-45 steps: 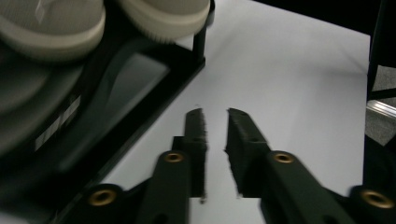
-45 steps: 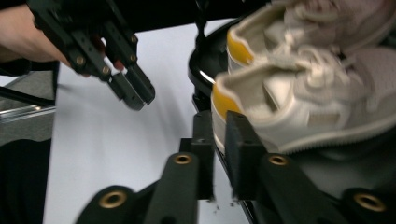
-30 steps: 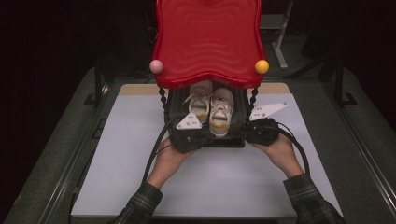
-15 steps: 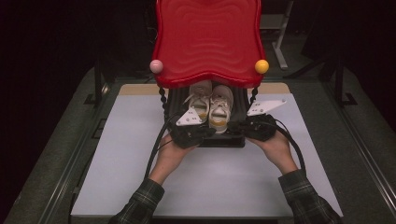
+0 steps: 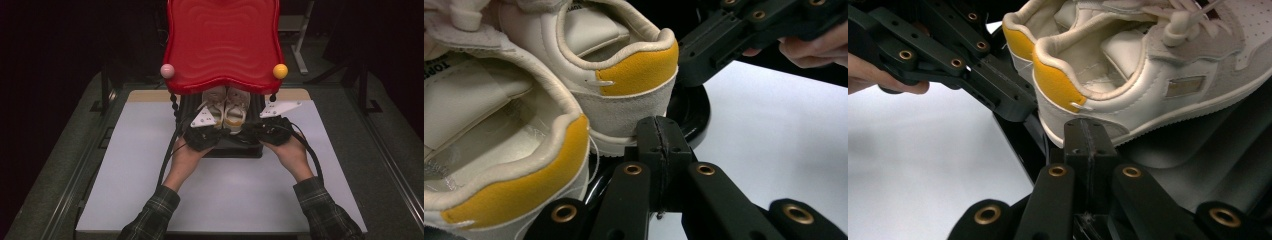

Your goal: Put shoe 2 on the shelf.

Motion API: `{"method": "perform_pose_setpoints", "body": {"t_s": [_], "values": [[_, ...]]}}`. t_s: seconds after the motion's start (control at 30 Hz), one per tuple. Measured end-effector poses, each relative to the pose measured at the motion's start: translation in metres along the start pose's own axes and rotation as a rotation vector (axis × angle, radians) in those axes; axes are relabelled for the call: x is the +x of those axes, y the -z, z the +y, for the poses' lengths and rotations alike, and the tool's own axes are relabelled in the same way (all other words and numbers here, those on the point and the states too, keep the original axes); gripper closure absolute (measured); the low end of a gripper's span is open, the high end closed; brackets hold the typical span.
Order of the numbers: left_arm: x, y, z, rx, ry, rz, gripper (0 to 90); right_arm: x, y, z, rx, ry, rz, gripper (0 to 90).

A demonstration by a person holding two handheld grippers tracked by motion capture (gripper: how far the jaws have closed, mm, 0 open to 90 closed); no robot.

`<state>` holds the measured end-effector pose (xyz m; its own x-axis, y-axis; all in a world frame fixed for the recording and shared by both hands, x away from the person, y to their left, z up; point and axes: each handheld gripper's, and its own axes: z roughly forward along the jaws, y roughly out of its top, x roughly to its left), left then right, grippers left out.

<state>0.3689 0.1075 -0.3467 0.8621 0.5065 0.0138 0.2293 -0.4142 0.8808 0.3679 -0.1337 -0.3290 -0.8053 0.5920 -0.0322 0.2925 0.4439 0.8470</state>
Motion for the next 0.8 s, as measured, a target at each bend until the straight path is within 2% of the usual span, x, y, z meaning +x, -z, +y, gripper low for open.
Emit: {"method": "perform_pose_setpoints", "body": {"t_s": [0.17,0.3,0.5,0.63,0.8], "values": [[0.001,-0.005,-0.001,0.02,0.009,0.017,90.0,-0.001,-0.004,-0.001,0.008,-0.012,-0.01,89.4],[0.0,-0.009,-0.004,0.034,0.016,0.015,90.0,-0.001,-0.007,-0.004,0.037,-0.014,-0.009,89.4],[-0.004,0.002,-0.002,0.044,-0.005,0.008,89.5,-0.001,0.0,-0.004,0.016,-0.021,0.002,88.8],[-0.008,0.014,-0.003,0.079,-0.029,0.016,82.9,-0.001,0.006,-0.005,0.004,-0.026,0.02,84.1],[-0.01,0.027,-0.01,0.105,-0.004,0.014,66.8,0.001,0.011,-0.007,-0.006,-0.034,0.035,74.1]]}}
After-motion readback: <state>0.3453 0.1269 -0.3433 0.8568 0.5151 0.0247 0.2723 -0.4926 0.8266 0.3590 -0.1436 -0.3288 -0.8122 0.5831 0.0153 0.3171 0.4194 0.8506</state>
